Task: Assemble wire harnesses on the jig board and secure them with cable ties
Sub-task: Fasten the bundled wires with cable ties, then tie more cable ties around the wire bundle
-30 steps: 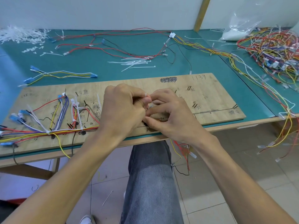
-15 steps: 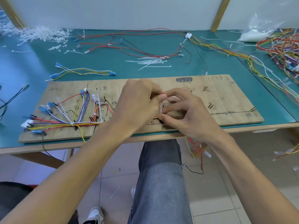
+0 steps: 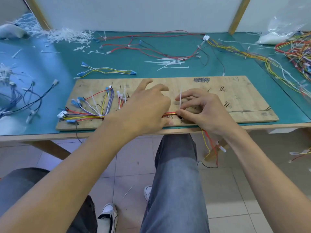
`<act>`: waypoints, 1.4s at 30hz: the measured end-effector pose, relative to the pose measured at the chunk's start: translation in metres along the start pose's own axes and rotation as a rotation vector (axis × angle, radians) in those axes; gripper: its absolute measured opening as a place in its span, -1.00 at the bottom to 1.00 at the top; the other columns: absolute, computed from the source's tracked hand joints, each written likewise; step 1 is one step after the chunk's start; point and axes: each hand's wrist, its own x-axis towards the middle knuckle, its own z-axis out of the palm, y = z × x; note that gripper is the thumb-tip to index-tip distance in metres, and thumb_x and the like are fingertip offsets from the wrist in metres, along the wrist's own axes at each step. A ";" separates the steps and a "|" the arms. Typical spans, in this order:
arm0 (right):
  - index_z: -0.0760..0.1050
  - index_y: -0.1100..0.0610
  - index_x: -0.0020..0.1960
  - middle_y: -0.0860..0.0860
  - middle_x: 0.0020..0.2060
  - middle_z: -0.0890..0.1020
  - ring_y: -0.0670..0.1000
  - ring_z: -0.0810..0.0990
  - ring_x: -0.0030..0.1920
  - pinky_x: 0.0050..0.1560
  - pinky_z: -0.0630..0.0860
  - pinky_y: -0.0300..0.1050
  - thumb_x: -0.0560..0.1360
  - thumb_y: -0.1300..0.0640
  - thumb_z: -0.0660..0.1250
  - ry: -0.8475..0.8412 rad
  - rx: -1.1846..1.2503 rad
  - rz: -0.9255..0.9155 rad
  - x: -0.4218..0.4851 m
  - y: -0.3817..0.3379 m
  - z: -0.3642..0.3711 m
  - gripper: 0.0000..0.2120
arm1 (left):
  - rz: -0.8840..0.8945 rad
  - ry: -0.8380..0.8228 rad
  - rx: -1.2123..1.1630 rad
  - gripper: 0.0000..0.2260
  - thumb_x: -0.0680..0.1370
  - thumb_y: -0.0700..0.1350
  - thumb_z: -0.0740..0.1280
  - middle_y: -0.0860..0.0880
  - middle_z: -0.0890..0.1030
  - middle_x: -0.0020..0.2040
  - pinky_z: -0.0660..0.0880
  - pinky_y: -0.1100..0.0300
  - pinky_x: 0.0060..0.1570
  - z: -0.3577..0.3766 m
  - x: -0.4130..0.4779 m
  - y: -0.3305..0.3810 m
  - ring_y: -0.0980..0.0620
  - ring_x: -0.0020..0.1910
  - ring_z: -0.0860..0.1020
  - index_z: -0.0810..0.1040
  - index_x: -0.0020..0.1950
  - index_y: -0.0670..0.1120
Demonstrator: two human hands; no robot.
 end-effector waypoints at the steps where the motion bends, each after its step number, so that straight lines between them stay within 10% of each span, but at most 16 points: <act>1: 0.77 0.11 -0.13 -0.10 0.12 0.71 -0.01 0.59 0.25 0.35 0.46 0.13 0.48 0.14 0.60 -0.007 -0.009 -0.015 0.001 0.000 0.000 -0.95 | 0.009 0.005 -0.028 -0.63 0.60 0.27 0.27 0.10 0.63 0.32 -0.07 -0.09 0.60 -0.001 -0.005 -0.002 0.14 0.61 0.17 0.70 0.16 0.06; 7: 0.78 0.11 -0.07 -0.07 0.14 0.72 -0.04 0.64 0.25 0.35 0.52 -0.02 0.54 0.11 0.55 -0.006 0.144 0.082 0.004 0.002 -0.003 -0.92 | -0.098 0.496 -0.475 -0.83 0.62 -0.05 0.40 0.10 0.71 0.14 0.41 0.04 0.38 -0.004 -0.063 -0.022 0.02 0.37 0.49 0.73 0.14 -0.05; 11: 0.70 0.27 0.10 0.10 0.15 0.72 -0.02 0.68 0.21 0.29 0.60 -0.08 0.54 0.18 0.53 0.228 0.436 0.220 0.004 -0.014 -0.004 -0.80 | -0.318 0.708 -0.387 -0.84 0.60 -0.13 0.45 0.02 0.68 0.16 0.41 0.00 0.37 0.007 -0.107 -0.036 -0.09 0.35 0.48 0.71 0.17 -0.10; 16: 0.64 0.05 0.04 -0.09 -0.03 0.69 0.00 0.69 0.02 0.08 0.62 -0.13 0.57 0.14 0.50 0.536 0.215 0.028 -0.025 -0.077 0.025 -0.93 | -0.493 0.755 -0.424 -0.87 0.64 -0.07 0.38 0.10 0.62 0.14 0.40 0.25 0.22 0.007 -0.136 -0.049 0.02 0.17 0.53 0.63 0.18 0.05; 19: 0.60 -0.06 -0.03 -0.20 -0.17 0.69 -0.07 0.69 -0.13 -0.11 0.61 -0.19 0.58 -0.02 0.45 0.339 0.171 0.017 -0.051 -0.114 0.074 -0.94 | -0.775 0.720 -0.499 -0.94 0.58 0.04 0.38 0.12 0.59 -0.14 0.47 0.28 -0.01 0.019 -0.165 -0.051 0.12 -0.17 0.57 0.54 -0.03 0.09; 24: 0.56 -0.11 0.31 -0.31 0.09 0.69 -0.30 0.54 0.15 0.14 0.39 -0.41 0.60 -0.30 0.32 -0.246 0.161 0.409 -0.074 -0.113 0.141 -0.61 | -1.030 0.410 -0.594 -0.64 0.46 0.40 0.27 0.16 0.63 -0.32 0.61 -0.03 -0.11 0.051 -0.197 -0.039 0.08 -0.25 0.64 0.46 -0.14 0.12; 31: 0.69 -0.08 -0.04 -0.06 -0.24 0.70 -0.03 0.68 -0.13 0.06 0.61 0.20 0.71 -0.04 0.29 -0.157 0.456 0.441 -0.072 -0.121 0.131 -0.76 | -1.077 0.241 -1.084 -0.80 0.64 -0.05 0.39 0.05 0.72 -0.29 0.58 0.05 -0.30 0.074 -0.186 -0.034 0.12 -0.44 0.62 0.67 -0.18 0.00; 39: 0.54 0.16 -0.03 0.03 -0.02 0.77 0.03 0.77 -0.01 0.26 0.61 0.15 0.76 0.02 0.16 -0.236 0.711 0.538 -0.069 -0.154 0.132 -0.69 | -1.028 0.283 -1.951 -0.85 0.58 -0.15 0.43 -0.19 0.68 -0.16 0.56 0.21 -0.41 0.044 -0.182 -0.032 0.02 -0.34 0.58 0.75 -0.14 -0.14; 42: 0.45 0.15 0.04 0.13 -0.16 0.75 0.13 0.71 -0.31 -0.23 0.64 -0.04 0.77 0.01 0.13 -0.363 0.959 0.656 -0.074 -0.163 0.126 -0.74 | -1.012 0.298 -1.939 -0.84 0.58 -0.12 0.43 -0.22 0.72 -0.08 0.60 0.21 -0.35 0.038 -0.176 -0.026 0.01 -0.30 0.62 0.74 -0.12 -0.16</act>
